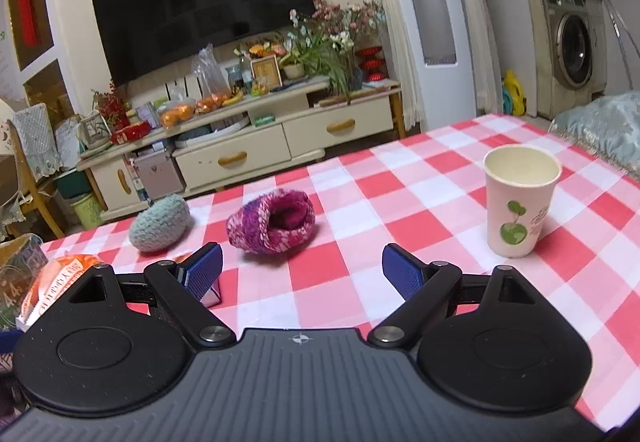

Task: Organize soft objects
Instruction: 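Move left tool to floral pouch while right tool moves to purple knit hat, then close left tool on floral fabric pouch while right tool closes on purple knit hat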

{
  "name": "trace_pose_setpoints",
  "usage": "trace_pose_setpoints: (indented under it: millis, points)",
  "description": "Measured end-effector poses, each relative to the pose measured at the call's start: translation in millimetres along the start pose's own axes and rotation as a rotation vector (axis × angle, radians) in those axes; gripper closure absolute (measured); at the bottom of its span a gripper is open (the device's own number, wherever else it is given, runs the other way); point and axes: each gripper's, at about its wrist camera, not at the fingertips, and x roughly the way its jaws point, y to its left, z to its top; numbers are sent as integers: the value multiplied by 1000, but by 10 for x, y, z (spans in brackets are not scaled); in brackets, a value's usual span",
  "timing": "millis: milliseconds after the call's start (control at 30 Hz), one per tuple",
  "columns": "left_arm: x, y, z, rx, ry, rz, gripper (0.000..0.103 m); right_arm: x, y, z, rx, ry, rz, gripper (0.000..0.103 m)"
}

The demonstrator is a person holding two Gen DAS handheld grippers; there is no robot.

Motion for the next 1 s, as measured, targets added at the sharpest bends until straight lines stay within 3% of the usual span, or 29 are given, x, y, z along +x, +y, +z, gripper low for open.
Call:
trace_pose_setpoints:
  millis: [233, 433, 667, 1000]
  points:
    - [217, -166, -161, 30, 67, -7, 1, 266, -19, -28, -6, 25, 64, 0]
    - [375, -242, -216, 38, 97, 36, 1, 588, 115, 50, -57, 25, 116, 0]
    - [519, -205, -210, -1, 127, 73, 1, 965, 147, 160, -46, 43, 130, 0]
    - [680, -155, -195, -59, 177, 65, 1, 1358, 271, 264, -8, 98, 180, 0]
